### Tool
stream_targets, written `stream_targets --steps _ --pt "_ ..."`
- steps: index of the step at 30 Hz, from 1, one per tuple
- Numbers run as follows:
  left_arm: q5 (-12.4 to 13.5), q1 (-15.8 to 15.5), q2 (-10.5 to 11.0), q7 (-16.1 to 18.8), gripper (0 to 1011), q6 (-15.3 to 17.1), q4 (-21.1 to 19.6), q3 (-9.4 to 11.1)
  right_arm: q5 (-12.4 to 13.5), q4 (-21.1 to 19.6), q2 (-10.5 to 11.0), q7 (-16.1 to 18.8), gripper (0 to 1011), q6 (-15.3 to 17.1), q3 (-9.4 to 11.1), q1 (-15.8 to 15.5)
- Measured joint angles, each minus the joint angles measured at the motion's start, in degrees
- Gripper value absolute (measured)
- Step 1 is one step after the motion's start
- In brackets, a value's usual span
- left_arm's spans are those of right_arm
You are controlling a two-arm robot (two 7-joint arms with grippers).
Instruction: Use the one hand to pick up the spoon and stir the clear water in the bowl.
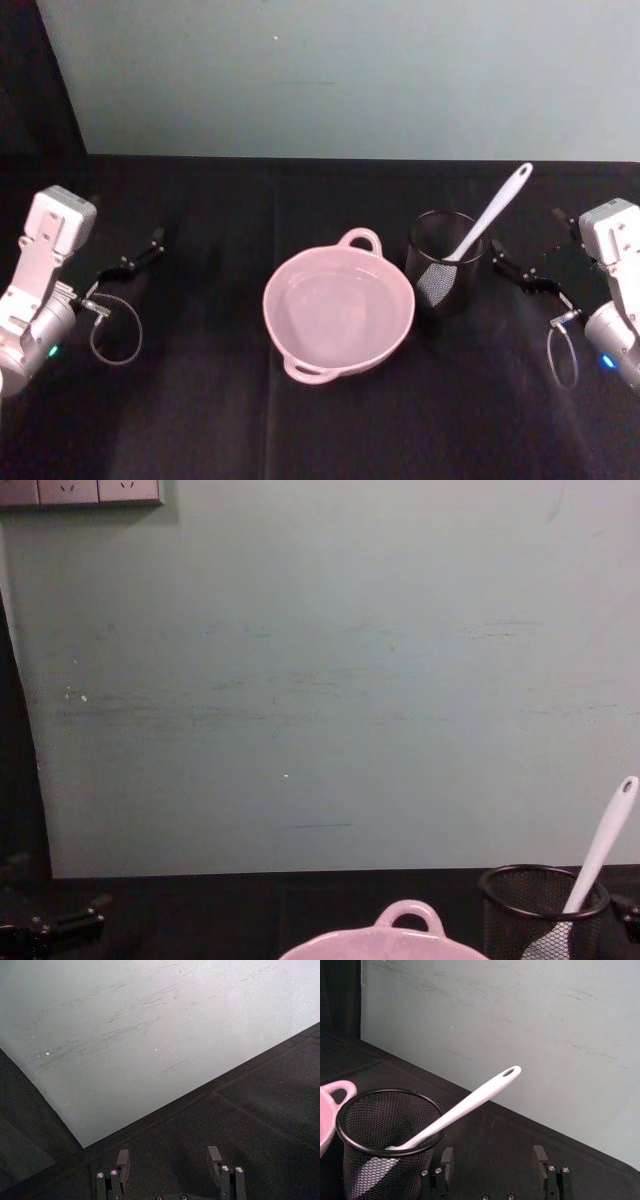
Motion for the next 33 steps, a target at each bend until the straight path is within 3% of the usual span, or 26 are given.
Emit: stream_targets --steps 29,33 --pt "0.0 0.0 0.0 0.0 1011 0.0 0.0 0.0 0.0 0.0 0.0 0.01 1003 0.0 0.02 -0.01" --pt "0.0 0.0 0.0 0.0 1011 0.0 0.0 0.0 0.09 -1.98 0.69 -0.25 1003 1.6 1.39 -1.49"
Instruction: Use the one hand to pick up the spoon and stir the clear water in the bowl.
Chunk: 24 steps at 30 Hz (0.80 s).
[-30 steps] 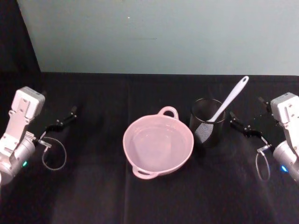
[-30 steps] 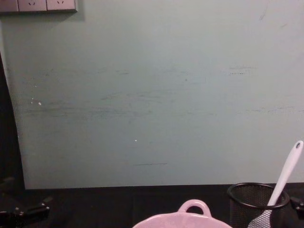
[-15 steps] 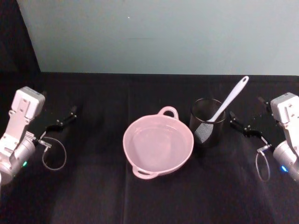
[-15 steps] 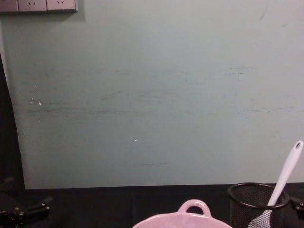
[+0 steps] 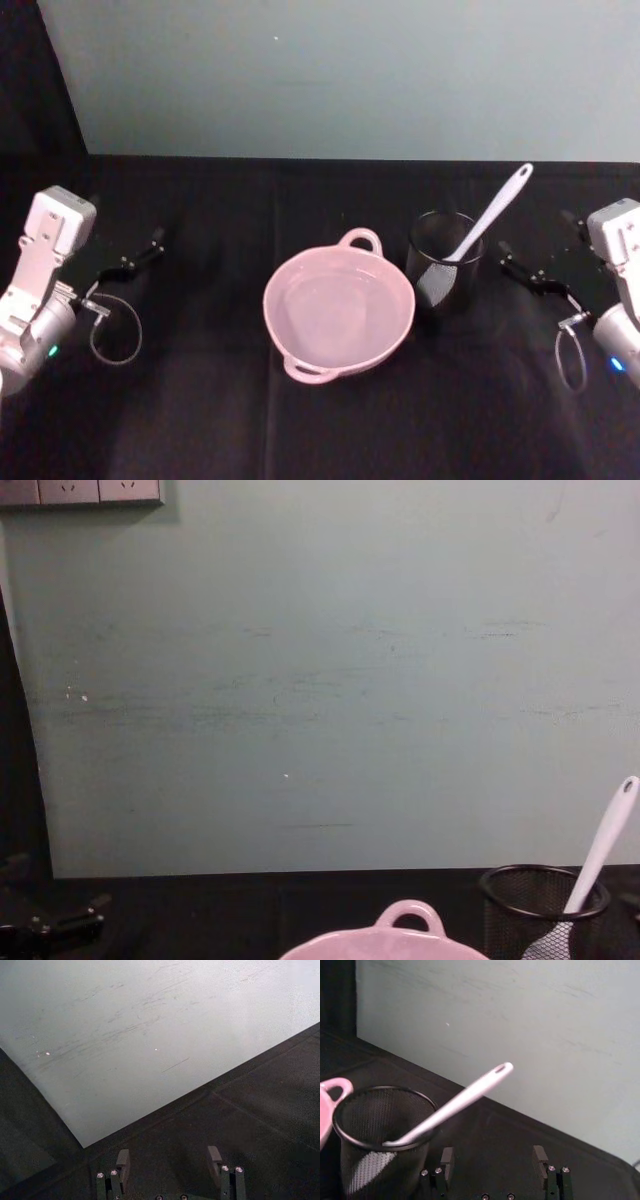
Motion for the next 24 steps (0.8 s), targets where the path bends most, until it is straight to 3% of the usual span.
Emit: stream_targets --steps 7,10,13,14,16,17,19,20,24 --pt "0.0 0.0 0.0 0.0 1011 0.0 0.0 0.0 2.99 -4.83 0.85 -0.45 1003 2.22 3.56 -4.23" --pt "0.0 0.0 0.0 0.0 1011 0.0 0.0 0.0 6.33 -6.55 0.25 0.45 1002 1.89 5.78 -5.87" --pt "0.0 0.0 0.0 0.0 1011 0.0 0.0 0.0 11.2 -7.43 -1.29 2.27 1003 1.87 7.92 -6.69" --pt "0.0 0.0 0.0 0.0 1011 0.0 0.0 0.0 14.51 -7.68 -2.56 3.82 1002 1.95 9.28 -6.96" --pt "0.0 0.0 0.0 0.0 1011 0.0 0.0 0.0 18.27 -7.73 -3.75 5.58 1002 2.29 10.46 -7.09" --pt "0.0 0.0 0.0 0.0 1011 0.0 0.0 0.0 22.5 -7.61 -5.24 7.79 1003 2.98 11.77 -7.04" --pt "0.0 0.0 0.0 0.0 1011 0.0 0.0 0.0 26.47 -7.01 -6.74 9.91 1003 3.78 12.98 -6.72" --pt "0.0 0.0 0.0 0.0 1011 0.0 0.0 0.0 30.03 -6.18 -8.13 11.84 1003 4.74 14.06 -6.15" --pt "0.0 0.0 0.0 0.0 1011 0.0 0.0 0.0 36.65 -3.75 -10.63 15.56 1003 7.5 15.91 -4.52"
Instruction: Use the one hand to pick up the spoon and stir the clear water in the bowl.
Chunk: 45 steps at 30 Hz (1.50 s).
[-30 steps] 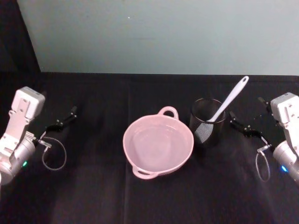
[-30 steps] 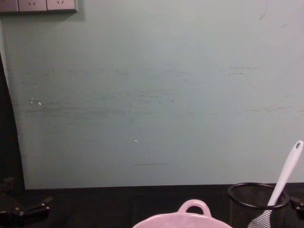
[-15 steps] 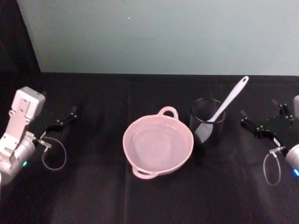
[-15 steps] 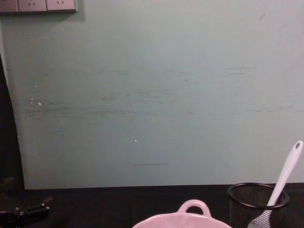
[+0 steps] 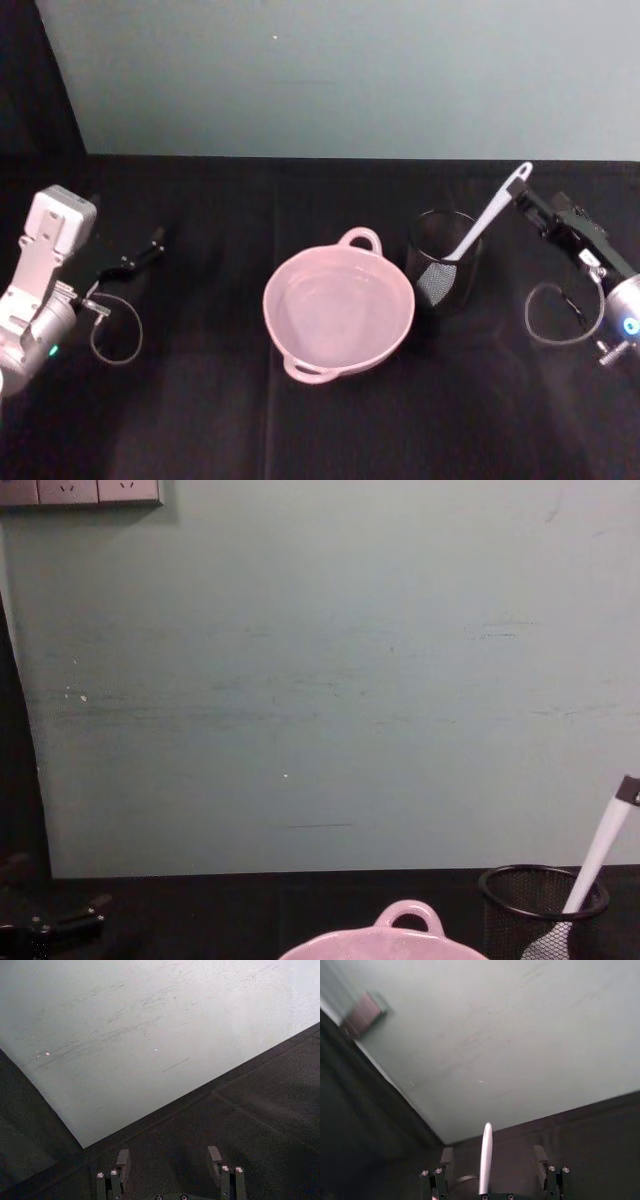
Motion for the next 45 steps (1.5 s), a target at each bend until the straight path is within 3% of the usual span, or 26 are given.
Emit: stream_targets --steps 1,3,6,9,19,25,45 --pt "0.0 0.0 0.0 0.0 1011 0.0 0.0 0.0 2.99 1.34 -0.88 1.42 1003 1.65 0.63 0.98" --pt "0.0 0.0 0.0 0.0 1011 0.0 0.0 0.0 6.52 3.14 -1.69 2.71 1003 3.75 1.06 2.36" --pt "0.0 0.0 0.0 0.0 1011 0.0 0.0 0.0 10.14 5.39 -2.36 3.98 1003 6.3 1.23 4.19" --pt "0.0 0.0 0.0 0.0 1011 0.0 0.0 0.0 11.94 7.22 -2.5 4.76 1003 7.86 0.85 5.8" --pt "0.0 0.0 0.0 0.0 1011 0.0 0.0 0.0 12.65 11.22 -1.91 7.06 1003 7.91 -1.49 9.39" --pt "0.0 0.0 0.0 0.0 1011 0.0 0.0 0.0 12.26 12.01 -0.9 7.83 907 7.28 -2.98 10.41" --pt "0.0 0.0 0.0 0.0 1011 0.0 0.0 0.0 13.66 9.55 2.06 6.26 273 5.47 -4.8 9.66"
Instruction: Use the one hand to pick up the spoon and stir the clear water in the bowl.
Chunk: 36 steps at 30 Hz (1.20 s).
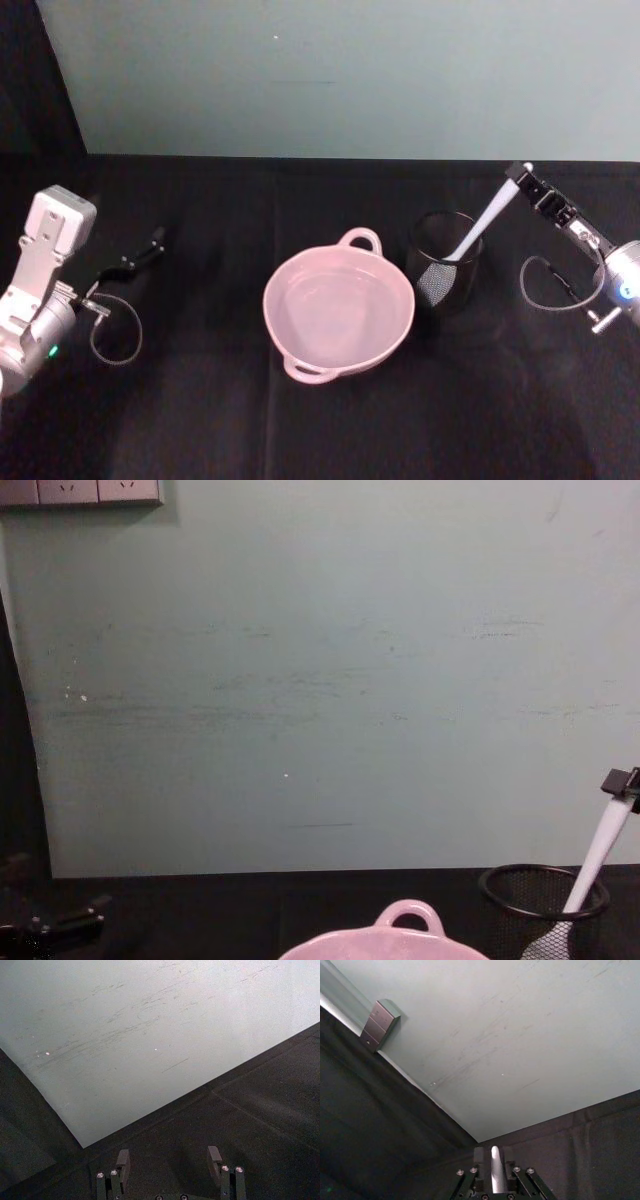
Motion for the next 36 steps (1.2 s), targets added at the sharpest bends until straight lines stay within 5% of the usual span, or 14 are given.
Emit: stream_targets --steps 7,19,27,36 --pt "0.0 0.0 0.0 0.0 1011 0.0 0.0 0.0 -0.12 -0.88 1.13 -0.31 105 -1.09 -0.99 -0.08" --pt "0.0 0.0 0.0 0.0 1011 0.0 0.0 0.0 -12.57 -11.07 6.29 -3.66 96 -4.97 -3.5 -0.5" --pt "0.0 0.0 0.0 0.0 1011 0.0 0.0 0.0 -18.66 -19.61 9.79 -4.52 96 -1.57 -3.97 1.91" --pt "0.0 0.0 0.0 0.0 1011 0.0 0.0 0.0 -20.58 -24.0 11.17 -4.58 97 2.14 -2.87 3.52"
